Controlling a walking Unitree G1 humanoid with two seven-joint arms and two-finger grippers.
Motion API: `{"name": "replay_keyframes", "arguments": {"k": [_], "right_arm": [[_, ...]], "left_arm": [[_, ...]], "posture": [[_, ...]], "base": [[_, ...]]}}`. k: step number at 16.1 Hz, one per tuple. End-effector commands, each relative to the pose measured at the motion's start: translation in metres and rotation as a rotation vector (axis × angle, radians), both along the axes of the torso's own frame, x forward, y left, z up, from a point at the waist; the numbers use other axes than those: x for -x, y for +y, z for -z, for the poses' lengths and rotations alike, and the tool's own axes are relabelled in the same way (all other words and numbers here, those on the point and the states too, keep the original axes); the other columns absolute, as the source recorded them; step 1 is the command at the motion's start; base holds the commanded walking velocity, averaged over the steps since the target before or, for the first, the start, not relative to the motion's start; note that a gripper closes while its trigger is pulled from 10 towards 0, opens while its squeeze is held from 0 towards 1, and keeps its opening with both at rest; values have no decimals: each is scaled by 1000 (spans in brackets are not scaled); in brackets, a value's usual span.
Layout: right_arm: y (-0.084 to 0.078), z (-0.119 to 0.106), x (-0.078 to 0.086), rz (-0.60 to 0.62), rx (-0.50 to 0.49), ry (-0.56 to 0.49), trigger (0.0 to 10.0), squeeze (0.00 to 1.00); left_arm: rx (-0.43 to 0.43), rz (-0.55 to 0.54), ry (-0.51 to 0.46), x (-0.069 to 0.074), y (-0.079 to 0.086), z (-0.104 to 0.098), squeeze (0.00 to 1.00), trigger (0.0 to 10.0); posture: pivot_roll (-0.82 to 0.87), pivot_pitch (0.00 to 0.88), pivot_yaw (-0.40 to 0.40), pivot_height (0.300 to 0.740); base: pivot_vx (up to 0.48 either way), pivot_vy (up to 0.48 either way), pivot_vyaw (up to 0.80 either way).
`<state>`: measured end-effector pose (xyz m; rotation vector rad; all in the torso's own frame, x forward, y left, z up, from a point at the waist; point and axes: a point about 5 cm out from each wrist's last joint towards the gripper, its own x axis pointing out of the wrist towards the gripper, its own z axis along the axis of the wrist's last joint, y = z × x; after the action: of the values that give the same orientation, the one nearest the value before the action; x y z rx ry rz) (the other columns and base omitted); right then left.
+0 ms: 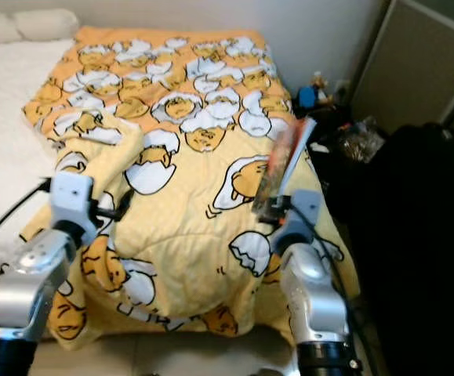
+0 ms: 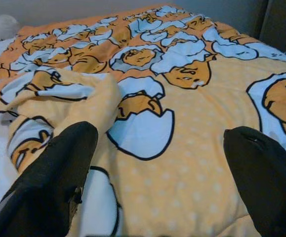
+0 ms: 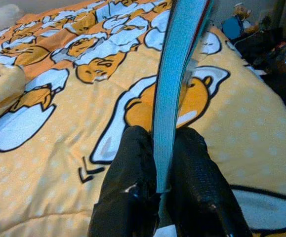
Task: Clean up the room
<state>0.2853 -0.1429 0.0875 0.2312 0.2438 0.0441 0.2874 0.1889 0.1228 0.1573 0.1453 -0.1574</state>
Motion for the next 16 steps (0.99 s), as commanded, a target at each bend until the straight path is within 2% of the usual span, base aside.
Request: {"name": "replay_keyframes", "arguments": {"k": [1, 10, 13, 16], "right_arm": [[-4, -15, -6, 8, 15, -57, 10000, 0], [-4, -17, -10, 23, 17, -65, 10000, 0], [-4, -18, -12, 25, 13, -71, 10000, 0], [-2, -19, -13, 20, 12, -77, 10000, 0]], "left_arm": [[-5, 11, -6, -1, -4, -1, 102, 10000], [-9, -1, -14, -4, -2, -3, 102, 10000], [-9, -7, -19, -6, -1, -5, 106, 10000], [-3, -25, -20, -8, 1, -4, 102, 10000]], "posture": [[-55, 0, 26, 740], [-52, 0, 33, 740], [-49, 0, 34, 740], [-48, 0, 35, 740]], "base": [[0, 390, 0], [0, 394, 0], [0, 430, -754], [0, 436, -148]]}}
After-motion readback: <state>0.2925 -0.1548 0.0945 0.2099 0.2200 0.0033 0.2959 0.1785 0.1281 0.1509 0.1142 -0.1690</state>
